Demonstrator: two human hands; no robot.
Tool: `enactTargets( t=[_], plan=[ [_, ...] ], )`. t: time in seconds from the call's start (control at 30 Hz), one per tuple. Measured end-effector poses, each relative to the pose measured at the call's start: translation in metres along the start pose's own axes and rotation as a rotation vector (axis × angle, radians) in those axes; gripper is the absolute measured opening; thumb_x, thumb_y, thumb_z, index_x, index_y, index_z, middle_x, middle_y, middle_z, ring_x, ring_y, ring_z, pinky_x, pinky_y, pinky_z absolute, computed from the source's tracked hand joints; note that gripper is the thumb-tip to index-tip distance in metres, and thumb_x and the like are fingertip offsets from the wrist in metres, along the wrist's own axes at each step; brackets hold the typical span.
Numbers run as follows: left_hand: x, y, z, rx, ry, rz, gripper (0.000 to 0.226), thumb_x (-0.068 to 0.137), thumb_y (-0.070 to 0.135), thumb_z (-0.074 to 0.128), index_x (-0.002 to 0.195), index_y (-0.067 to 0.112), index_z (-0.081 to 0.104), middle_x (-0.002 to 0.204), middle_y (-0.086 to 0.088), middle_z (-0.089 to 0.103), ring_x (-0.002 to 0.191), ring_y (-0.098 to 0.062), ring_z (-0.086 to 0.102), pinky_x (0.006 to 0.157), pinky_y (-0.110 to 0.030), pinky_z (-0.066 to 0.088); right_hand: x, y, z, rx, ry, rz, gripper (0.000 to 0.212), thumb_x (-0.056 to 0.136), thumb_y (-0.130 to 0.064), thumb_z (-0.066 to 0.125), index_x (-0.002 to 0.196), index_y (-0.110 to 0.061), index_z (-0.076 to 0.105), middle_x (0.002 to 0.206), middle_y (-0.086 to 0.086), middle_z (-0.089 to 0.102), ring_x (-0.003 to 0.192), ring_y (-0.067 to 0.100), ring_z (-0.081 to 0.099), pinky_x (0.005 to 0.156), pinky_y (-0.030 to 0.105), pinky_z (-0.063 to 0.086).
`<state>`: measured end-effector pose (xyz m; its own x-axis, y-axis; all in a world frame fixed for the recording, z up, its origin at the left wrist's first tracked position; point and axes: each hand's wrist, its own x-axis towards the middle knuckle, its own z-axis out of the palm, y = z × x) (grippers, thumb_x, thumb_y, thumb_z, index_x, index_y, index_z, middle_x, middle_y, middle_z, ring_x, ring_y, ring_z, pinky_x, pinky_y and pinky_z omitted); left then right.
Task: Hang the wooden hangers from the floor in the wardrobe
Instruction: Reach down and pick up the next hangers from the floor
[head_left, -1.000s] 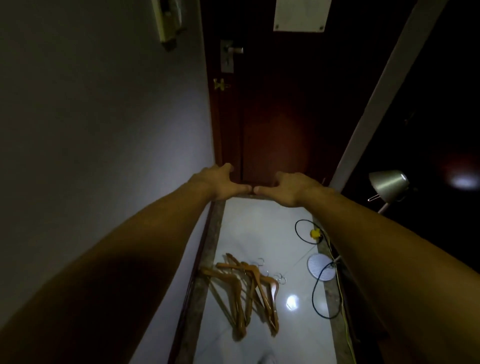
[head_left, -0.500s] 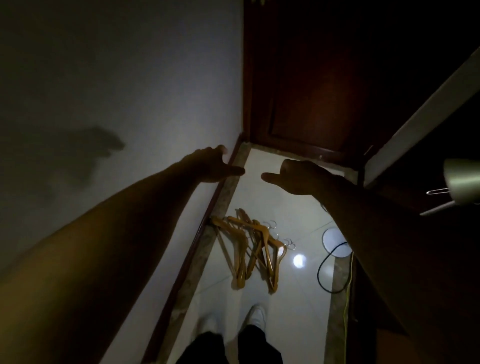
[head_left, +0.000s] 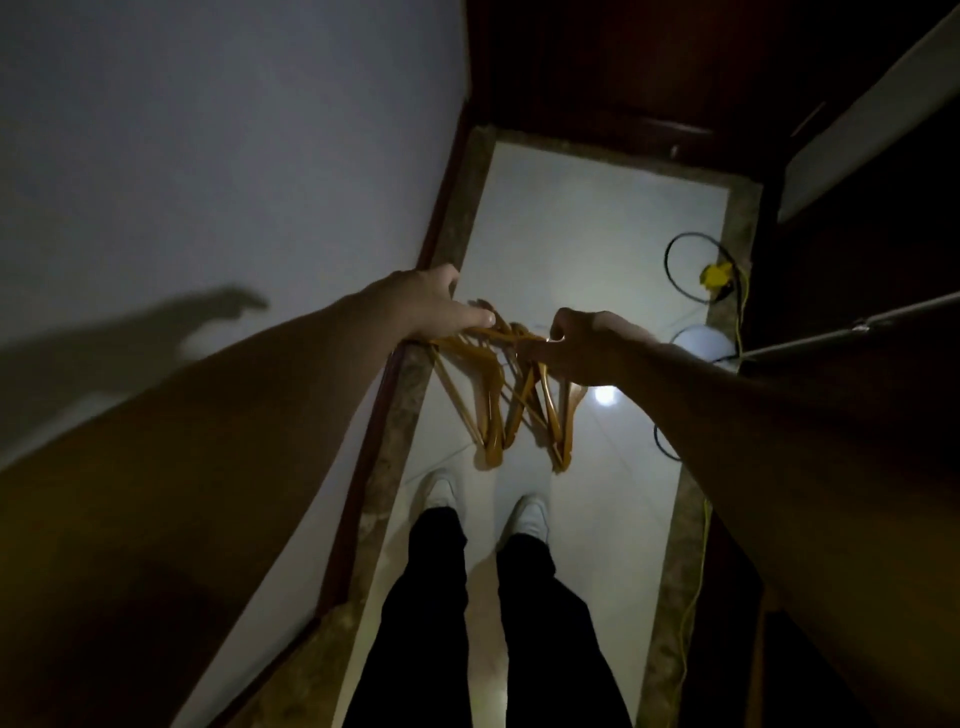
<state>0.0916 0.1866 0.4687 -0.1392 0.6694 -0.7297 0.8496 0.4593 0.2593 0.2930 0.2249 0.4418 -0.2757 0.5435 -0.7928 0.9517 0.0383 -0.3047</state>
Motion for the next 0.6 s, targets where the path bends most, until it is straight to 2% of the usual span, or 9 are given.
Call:
enactTargets(
  t=[0.1,0.2,0.27,0.33,0.43,0.5,0.53,0.6],
  plan=[
    [0.034,-0.013,0.027,-0.004,-0.060,-0.017,0.091,0.079,0.070,0.061,0.153,0.028,0.027,0.156,-0.013,0.036,0.138,-0.034,0.040,0.105,-0.049,0.040,0.029,0.011,0.022,-0.022,-0.021,-0.021,0.038,0.096,-0.055,0.052,0.093,-0.017,0.053,0.077,-0.001,0.052,0.070,0.014,0.052,0.061,0.028,0.040],
    [0.066,-0.024,0.054,-0.024,-0.108,-0.021,0.088,0.079,0.069,0.062,0.151,0.027,0.032,0.151,-0.012,0.042,0.134,-0.033,0.043,0.098,-0.043,0.042,0.059,0.023,0.040,-0.040,-0.024,-0.019,0.040,0.096,-0.060,0.050,0.080,-0.024,0.045,0.078,0.001,0.052,0.068,0.014,0.052,0.056,0.027,0.038],
    [0.088,-0.033,0.074,-0.047,-0.136,-0.018,0.085,0.079,0.068,0.061,0.149,0.028,0.034,0.148,-0.010,0.046,0.131,-0.030,0.046,0.091,-0.040,0.042,0.087,0.026,0.055,-0.033,-0.036,-0.028,0.040,0.095,-0.063,0.049,0.079,-0.026,0.047,0.077,0.003,0.057,0.063,0.014,0.054,0.054,0.027,0.040],
    [0.110,-0.043,0.095,-0.074,-0.162,-0.019,0.083,0.081,0.066,0.062,0.149,0.028,0.035,0.147,-0.008,0.047,0.131,-0.028,0.046,0.088,-0.036,0.039,0.117,0.032,0.072,-0.010,-0.040,-0.041,0.042,0.091,-0.067,0.049,0.091,-0.025,0.055,0.082,0.005,0.064,0.065,0.016,0.061,0.054,0.029,0.045],
    [0.145,-0.060,0.130,-0.111,-0.211,-0.045,0.086,0.080,0.067,0.061,0.151,0.027,0.033,0.152,-0.008,0.041,0.136,-0.029,0.041,0.096,-0.040,0.039,0.155,0.046,0.103,0.002,-0.059,0.000,0.047,0.092,-0.065,0.051,0.104,-0.020,0.057,0.085,0.006,0.067,0.067,0.018,0.066,0.051,0.028,0.047],
    [0.167,-0.075,0.155,-0.158,-0.231,-0.082,0.089,0.078,0.070,0.061,0.151,0.027,0.033,0.154,-0.008,0.039,0.137,-0.031,0.041,0.101,-0.045,0.039,0.179,0.057,0.129,0.072,-0.100,0.029,0.046,0.092,-0.062,0.053,0.100,-0.016,0.058,0.087,0.008,0.070,0.070,0.019,0.069,0.056,0.032,0.057],
    [0.178,-0.082,0.168,-0.183,-0.239,-0.100,0.089,0.078,0.070,0.061,0.151,0.027,0.033,0.155,-0.008,0.038,0.137,-0.030,0.040,0.102,-0.046,0.039,0.192,0.064,0.144,0.116,-0.119,0.037,0.047,0.092,-0.061,0.055,0.101,-0.016,0.059,0.090,0.010,0.071,0.076,0.021,0.072,0.064,0.037,0.062],
    [0.200,-0.096,0.195,-0.204,-0.264,-0.128,0.089,0.080,0.069,0.060,0.152,0.025,0.033,0.157,-0.007,0.035,0.140,-0.030,0.037,0.105,-0.046,0.037,0.214,0.075,0.173,0.146,-0.136,0.062,0.048,0.092,-0.062,0.053,0.106,-0.017,0.059,0.094,0.010,0.069,0.083,0.022,0.071,0.076,0.039,0.062]
  ],
)
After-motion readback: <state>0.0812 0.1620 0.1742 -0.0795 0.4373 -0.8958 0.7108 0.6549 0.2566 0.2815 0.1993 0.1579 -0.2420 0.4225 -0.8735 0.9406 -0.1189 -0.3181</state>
